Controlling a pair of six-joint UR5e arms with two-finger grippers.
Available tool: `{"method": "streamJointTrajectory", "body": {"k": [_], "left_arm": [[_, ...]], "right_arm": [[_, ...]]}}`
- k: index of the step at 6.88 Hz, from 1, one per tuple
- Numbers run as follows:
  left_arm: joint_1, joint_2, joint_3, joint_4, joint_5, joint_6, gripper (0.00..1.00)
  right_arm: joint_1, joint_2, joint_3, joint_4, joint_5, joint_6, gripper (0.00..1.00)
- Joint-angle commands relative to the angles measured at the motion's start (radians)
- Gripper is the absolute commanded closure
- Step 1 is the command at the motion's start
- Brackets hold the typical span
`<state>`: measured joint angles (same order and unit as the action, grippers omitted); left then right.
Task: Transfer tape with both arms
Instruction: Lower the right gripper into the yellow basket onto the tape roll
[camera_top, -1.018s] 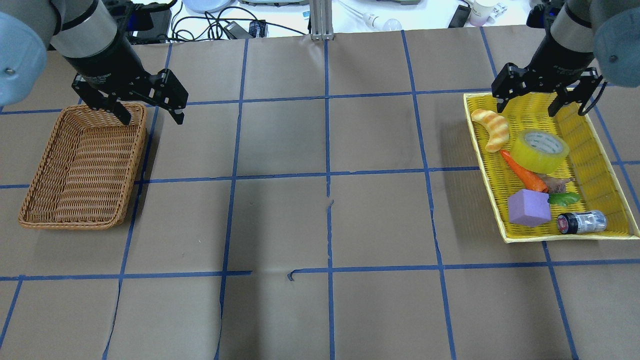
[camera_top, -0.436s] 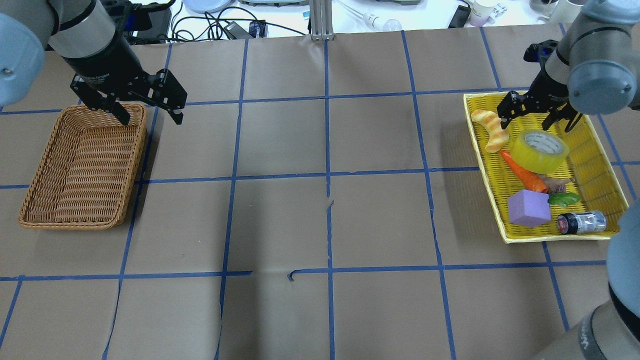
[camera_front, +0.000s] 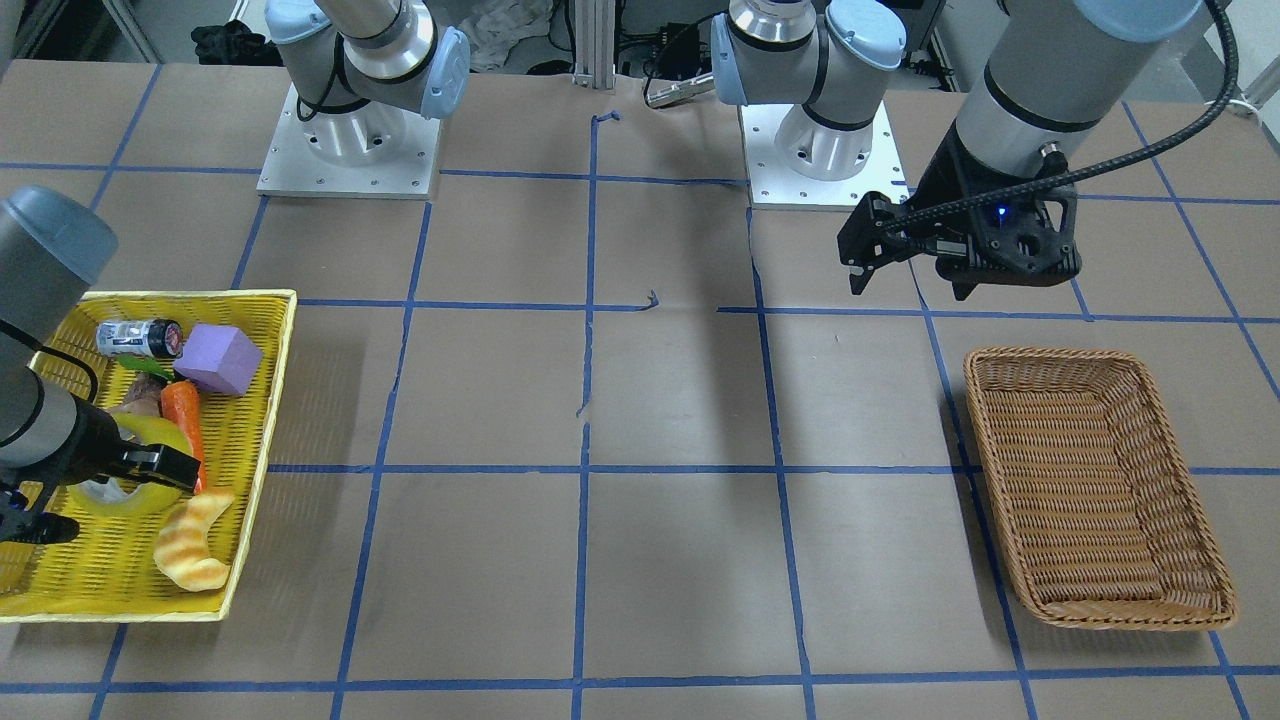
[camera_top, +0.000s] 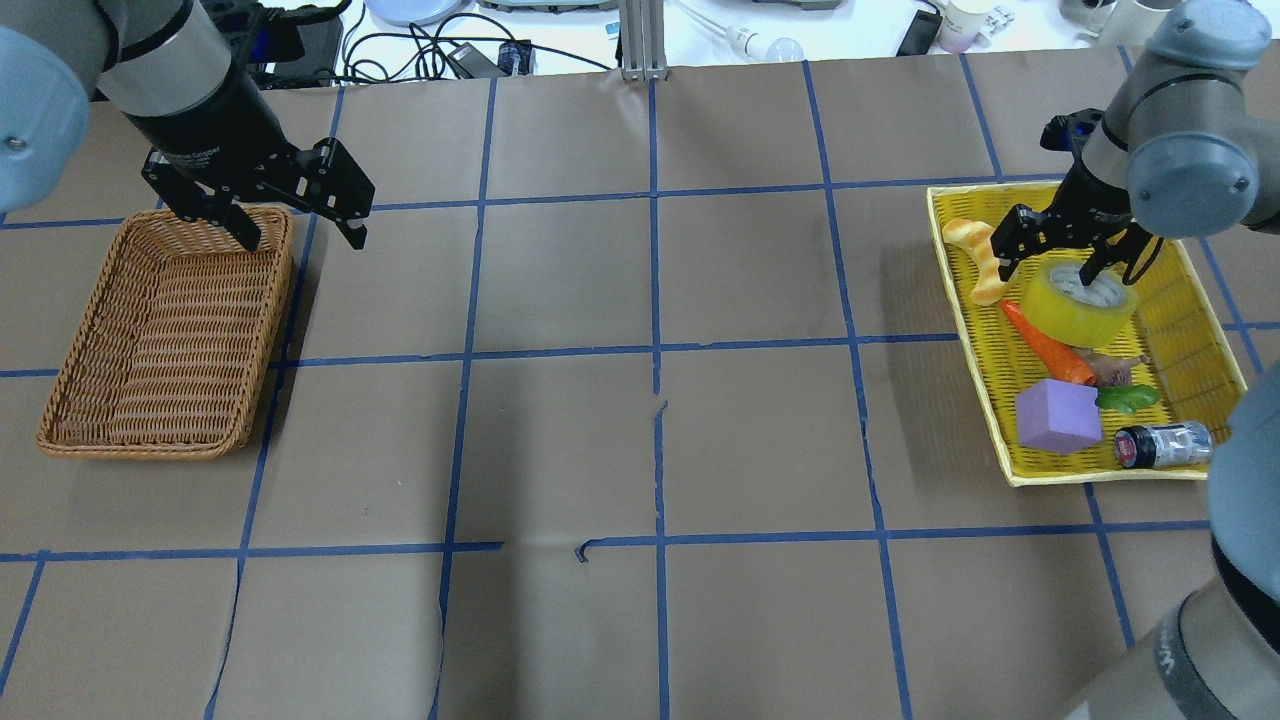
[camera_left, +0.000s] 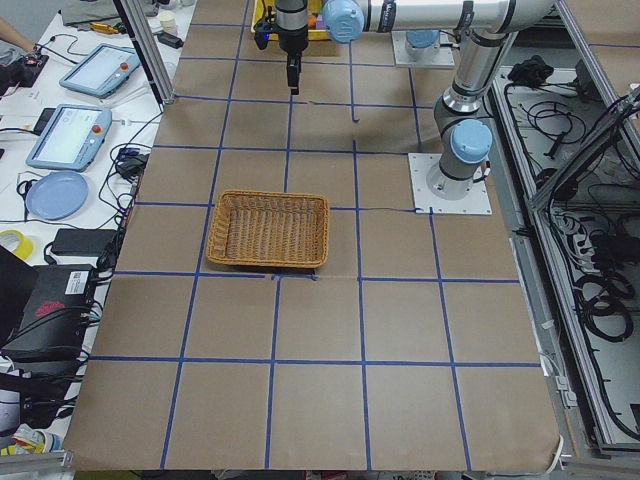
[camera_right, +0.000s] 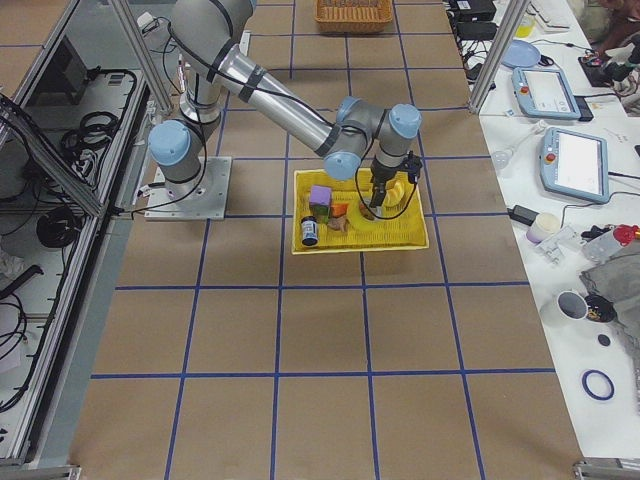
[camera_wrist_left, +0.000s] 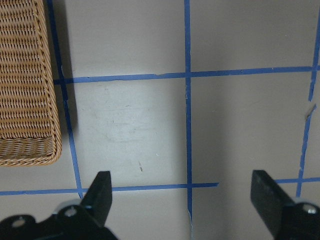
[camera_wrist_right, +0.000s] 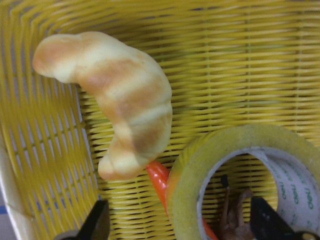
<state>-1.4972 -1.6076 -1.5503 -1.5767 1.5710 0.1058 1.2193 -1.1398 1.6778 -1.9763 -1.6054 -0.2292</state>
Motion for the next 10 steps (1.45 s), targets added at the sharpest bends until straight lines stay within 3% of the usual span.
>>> {"method": "streamJointTrajectory", "body": {"k": [1,3,4,6,8,10], "left_arm": [[0.000,0.000,-0.001,0.000,0.000,0.000,0.00],[0.000,0.000,-0.005,0.000,-0.002,0.000,0.00],[0.000,0.000,-0.005,0.000,-0.002,0.000,0.00],[0.000,0.000,-0.005,0.000,-0.002,-0.002,0.00],[0.000,0.000,-0.005,0.000,-0.002,0.000,0.00],[0.000,0.000,-0.005,0.000,-0.002,-0.002,0.00]], "right_arm": [[-0.001,0.006,0.000,0.030,-0.002,0.064,0.26],[-0.001,0.011,0.000,0.033,-0.002,0.111,0.85],[-0.001,0.009,-0.001,0.040,-0.002,0.111,1.00],[0.000,-0.032,-0.036,0.071,0.007,0.172,1.00],[0.038,-0.101,-0.134,0.205,0.015,0.223,1.00],[0.261,-0.121,-0.155,0.211,0.016,0.549,1.00]]}}
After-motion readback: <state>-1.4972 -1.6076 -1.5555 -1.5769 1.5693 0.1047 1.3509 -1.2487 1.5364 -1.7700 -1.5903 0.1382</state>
